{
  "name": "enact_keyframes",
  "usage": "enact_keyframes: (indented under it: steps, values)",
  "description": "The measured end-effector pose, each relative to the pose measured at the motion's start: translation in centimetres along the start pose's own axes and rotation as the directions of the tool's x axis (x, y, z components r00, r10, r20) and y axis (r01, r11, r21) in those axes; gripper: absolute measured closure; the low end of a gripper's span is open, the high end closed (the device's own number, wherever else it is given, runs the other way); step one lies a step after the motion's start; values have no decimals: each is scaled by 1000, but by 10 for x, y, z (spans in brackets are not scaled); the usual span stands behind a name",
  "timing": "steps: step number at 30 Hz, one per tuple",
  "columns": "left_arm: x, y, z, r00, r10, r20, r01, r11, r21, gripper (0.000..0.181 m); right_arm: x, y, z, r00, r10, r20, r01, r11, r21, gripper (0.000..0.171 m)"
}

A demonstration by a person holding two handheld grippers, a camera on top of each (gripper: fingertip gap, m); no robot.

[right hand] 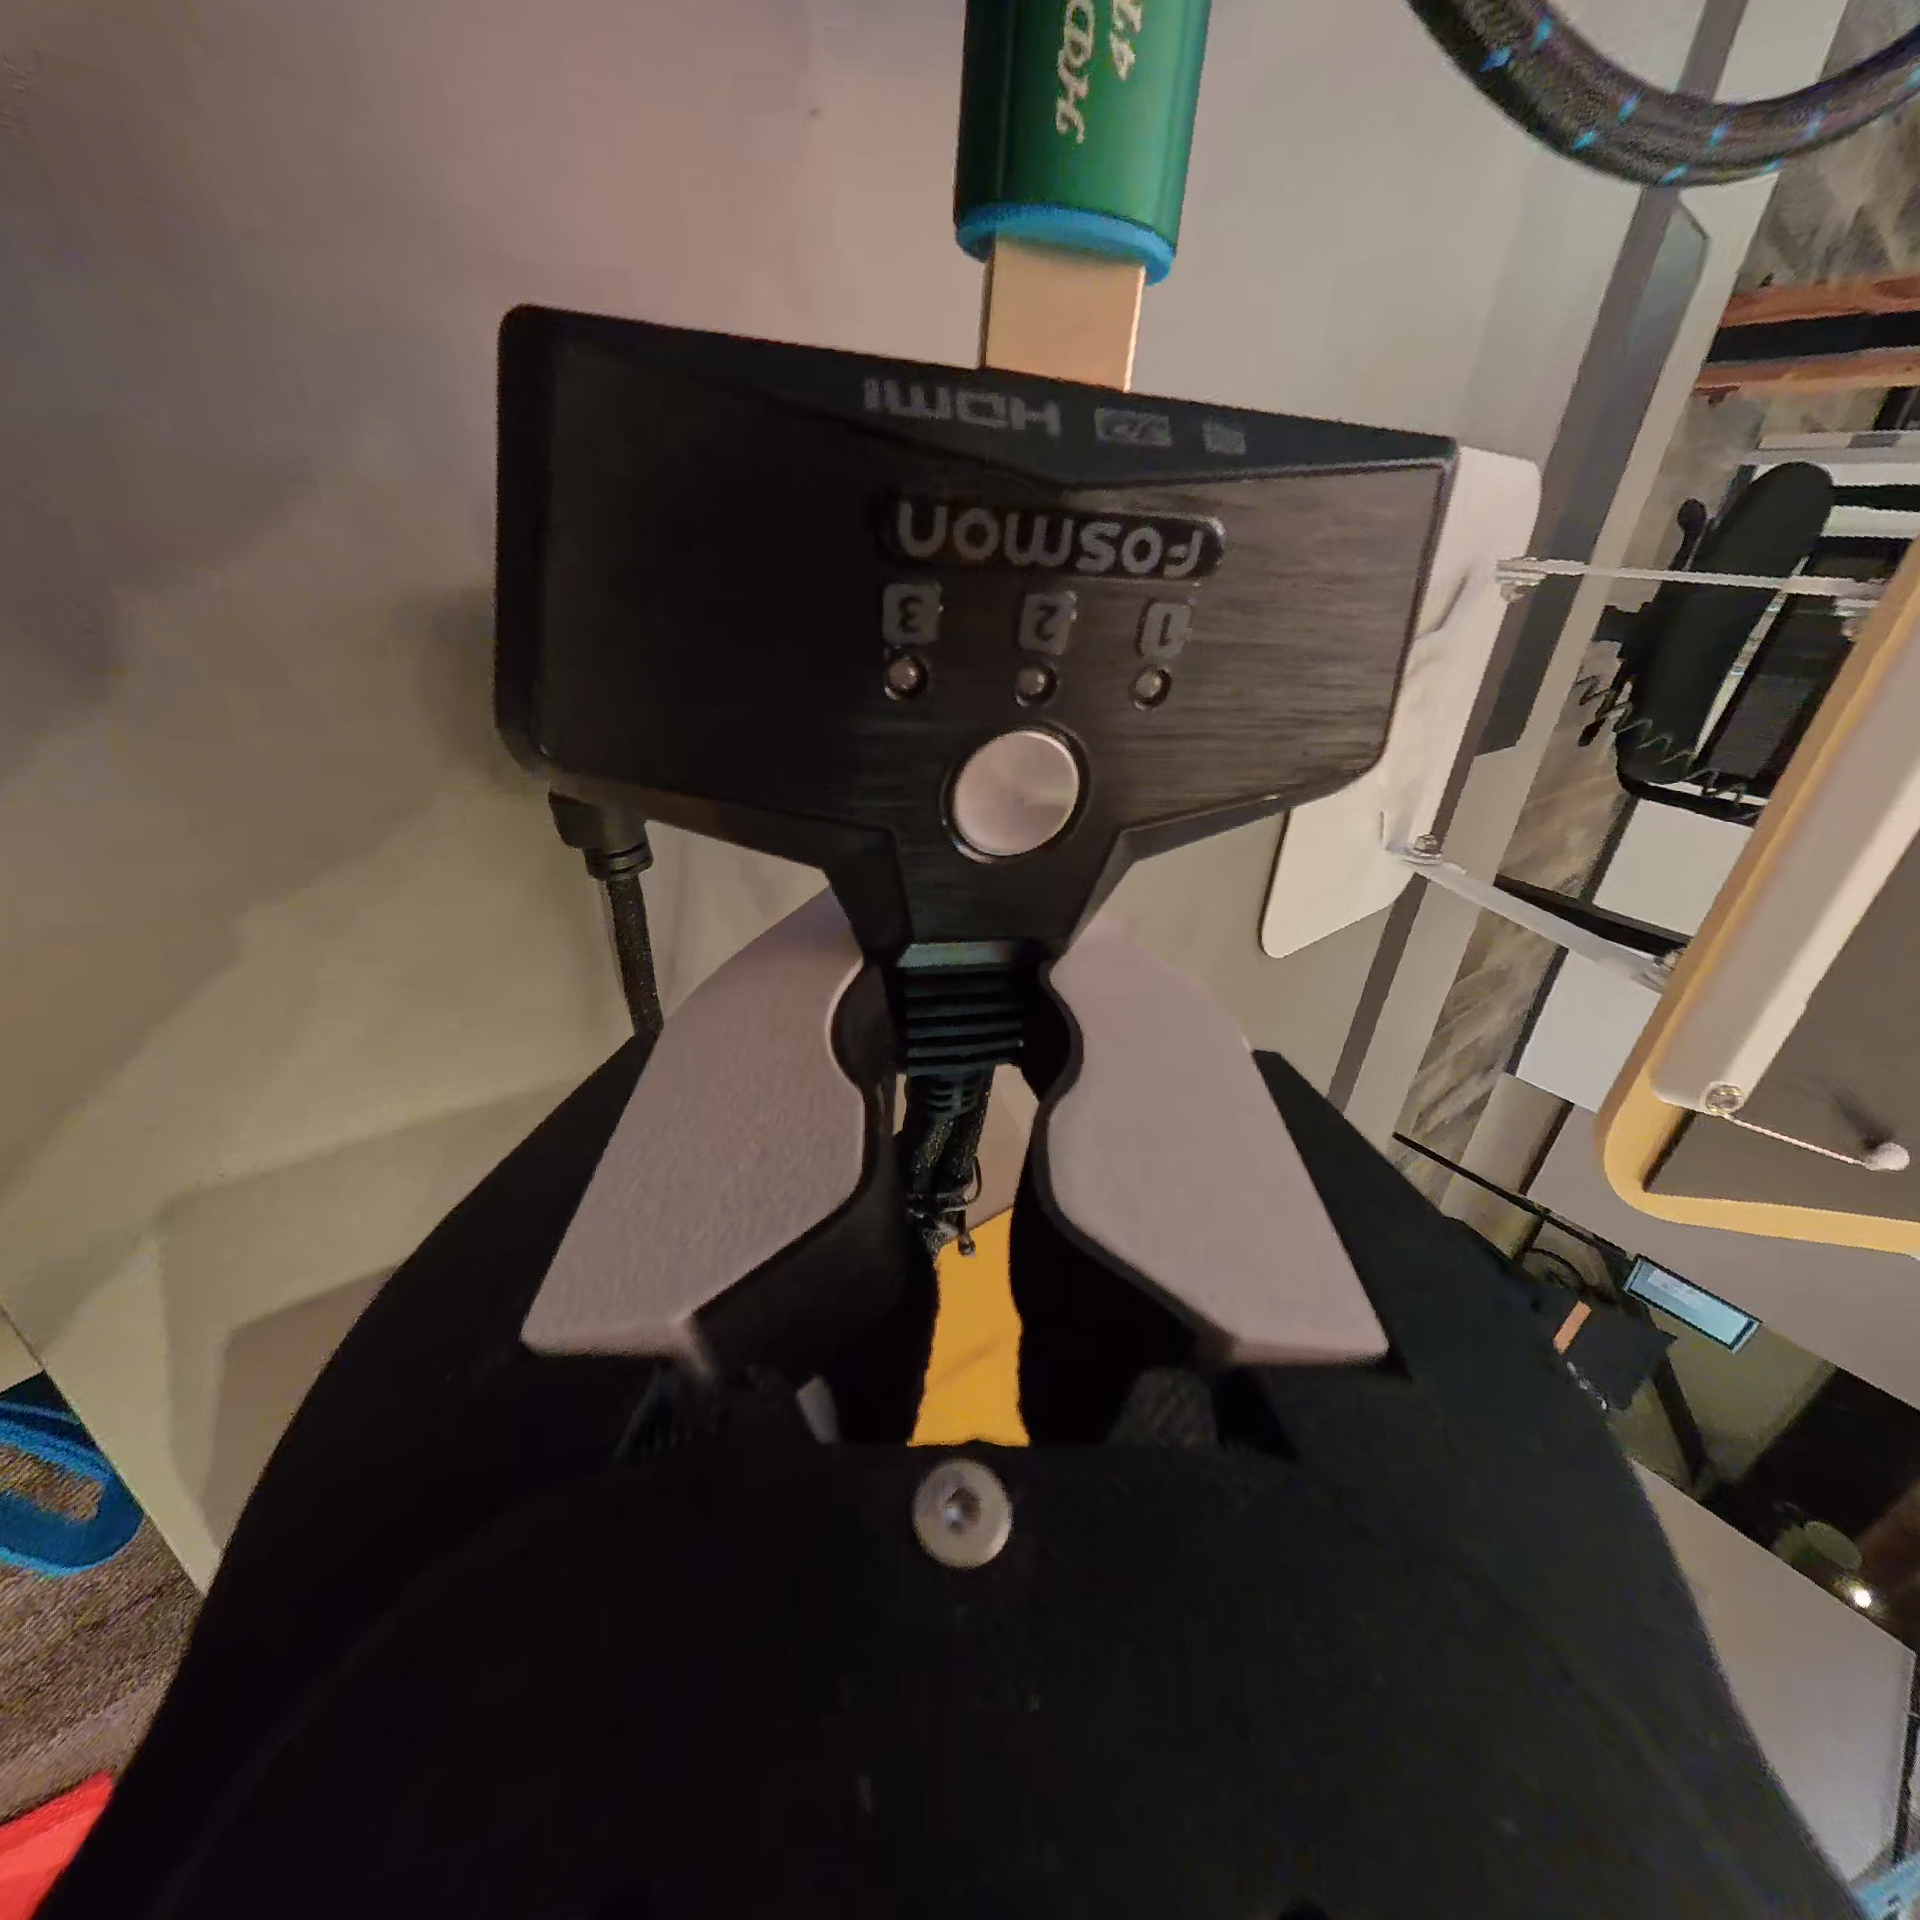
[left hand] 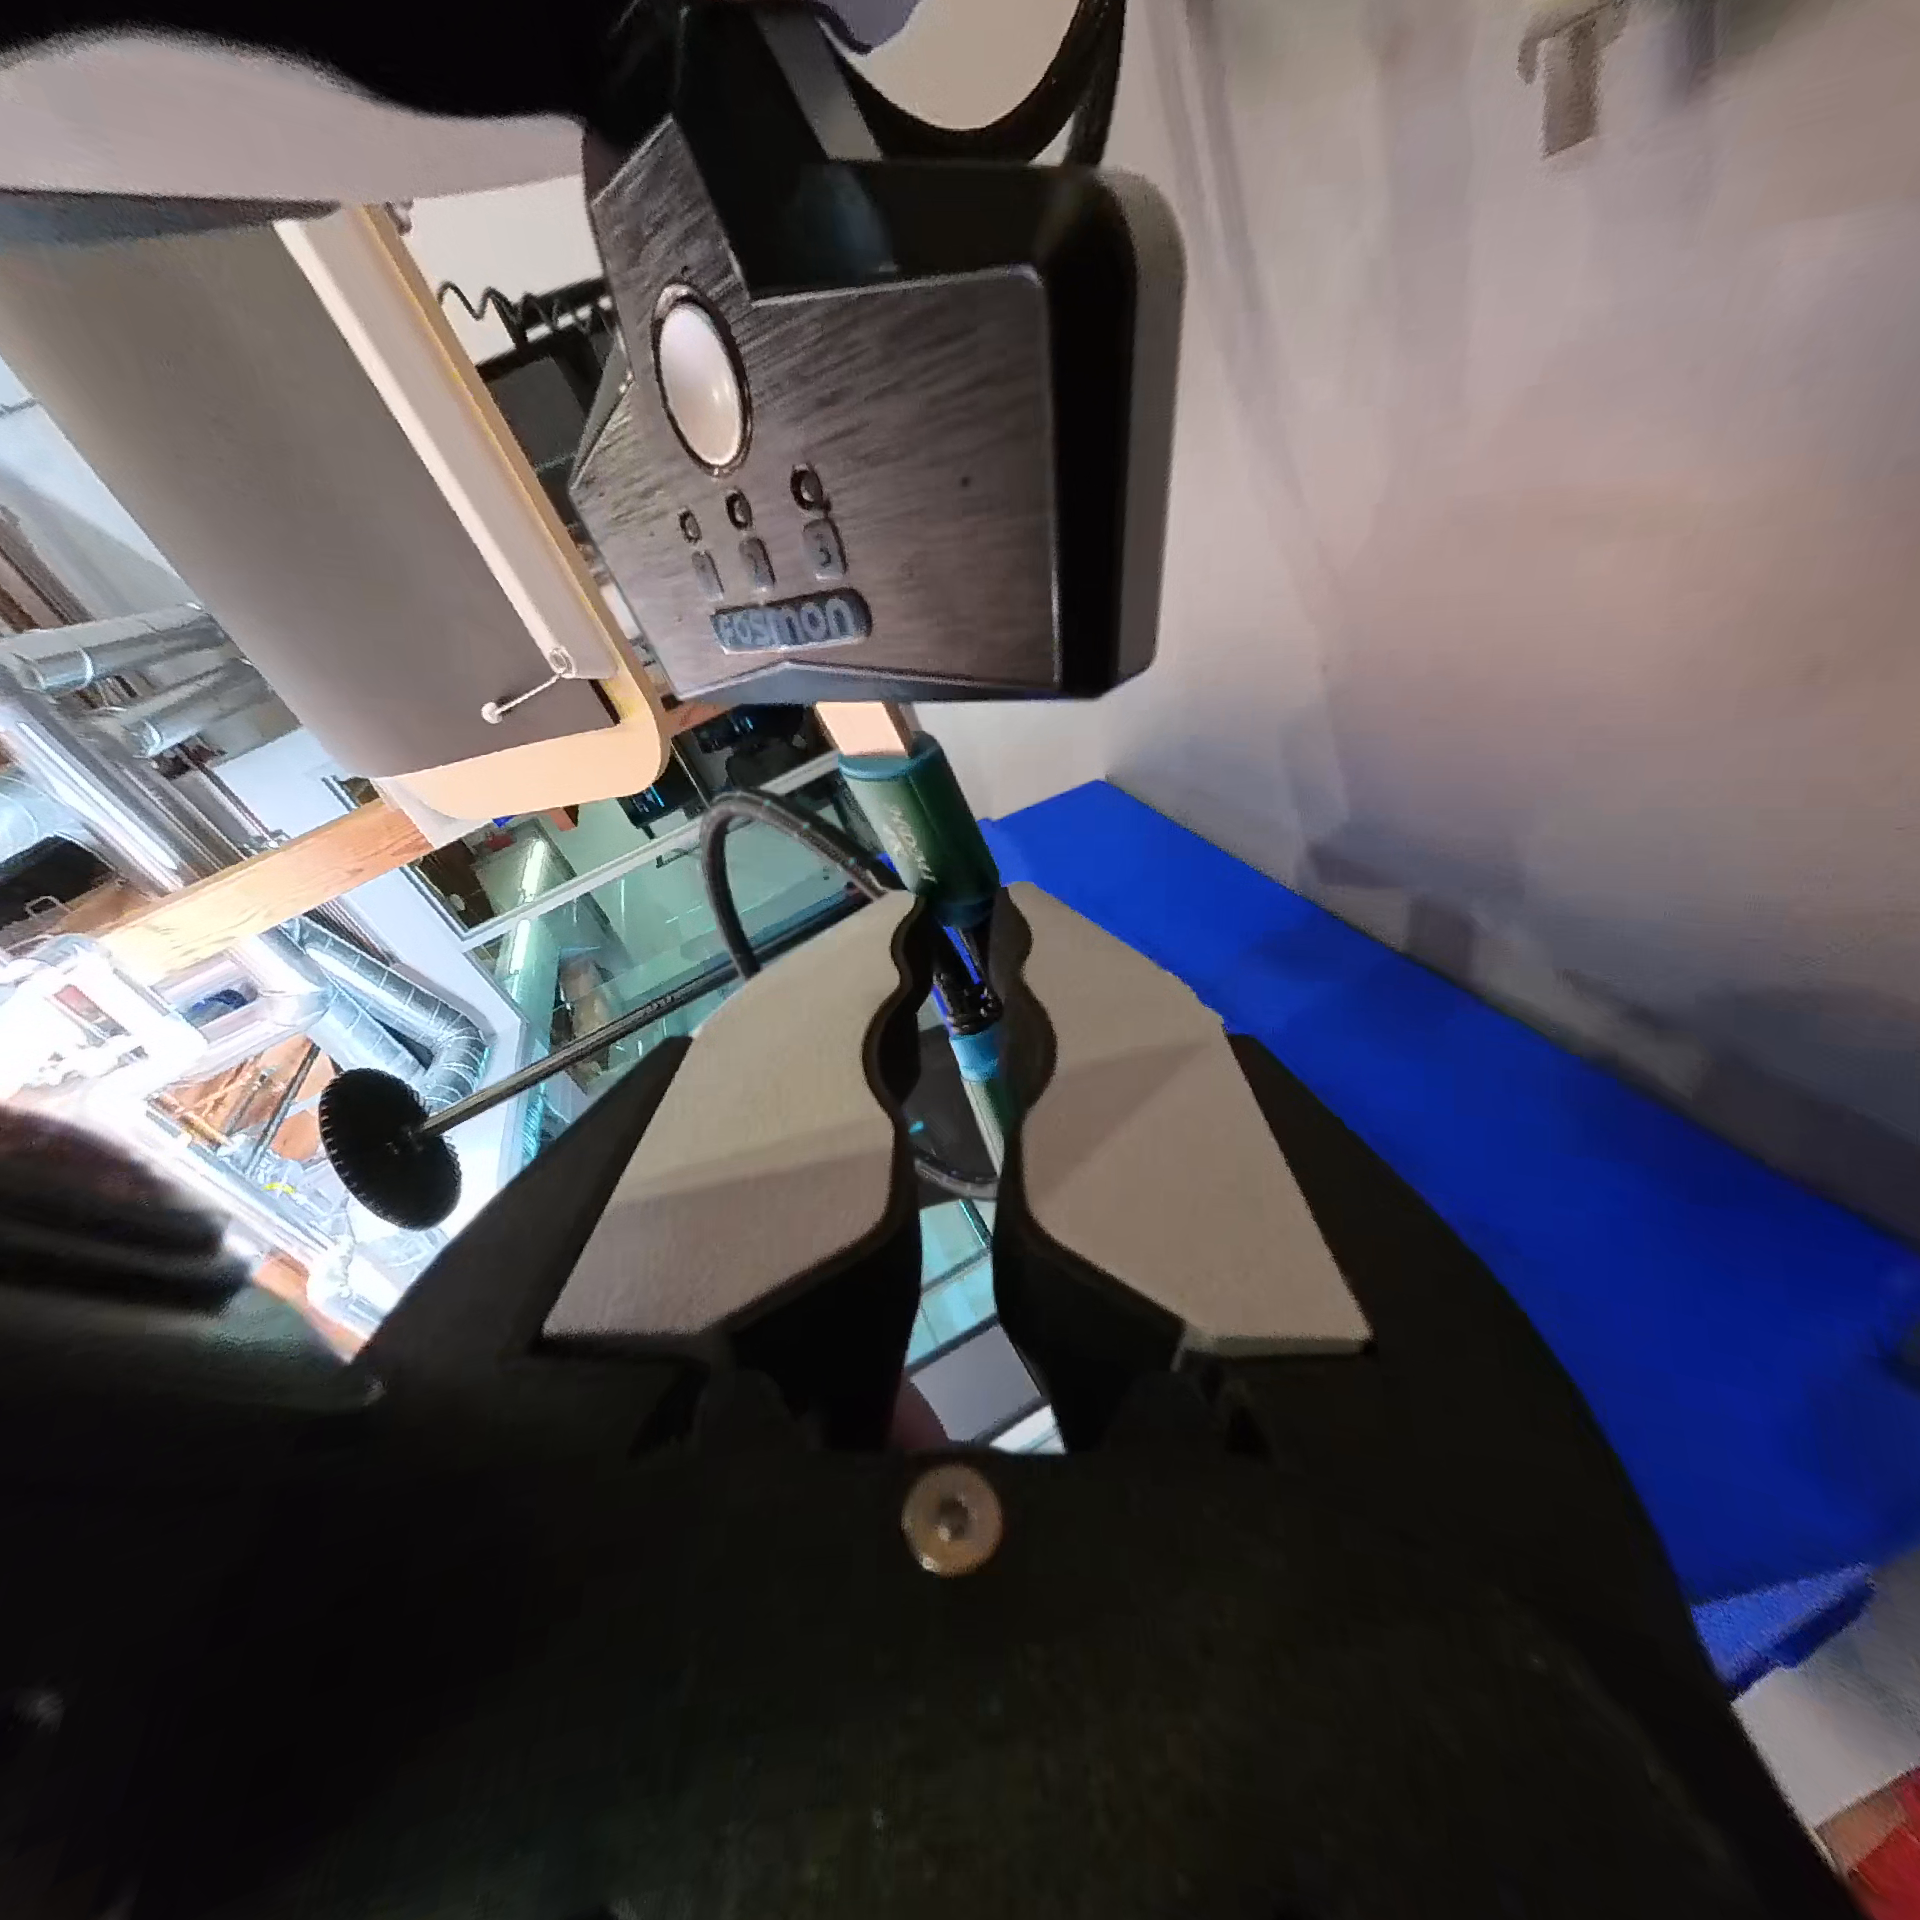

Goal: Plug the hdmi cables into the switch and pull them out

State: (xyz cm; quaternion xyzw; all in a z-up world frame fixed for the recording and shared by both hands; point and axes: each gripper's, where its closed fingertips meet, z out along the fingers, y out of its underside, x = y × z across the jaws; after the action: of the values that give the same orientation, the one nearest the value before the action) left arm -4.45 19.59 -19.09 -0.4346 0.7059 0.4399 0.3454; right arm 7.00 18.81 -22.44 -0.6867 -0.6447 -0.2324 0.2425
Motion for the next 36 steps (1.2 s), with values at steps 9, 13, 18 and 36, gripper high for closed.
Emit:
enact_keyframes:
  steps: [9,13,18,36]
  values:
    - [-7,0,-2,998,-55,5,54,998,28,171,-2,-11,-1,991,93,99,-110,978,177,150]
    - [-4,1,-1,998,-62,-18,63,998,31,171,0,-13,-1,993,86,81,-102,971,218,149]
    - [-5,1,-2,997,-76,-22,76,997,24,171,0,-14,-4,992,91,91,-111,964,242,148]
    - [2,1,11,998,-59,4,59,998,-14,171,-12,-18,-14,914,190,359,-306,902,304,146]
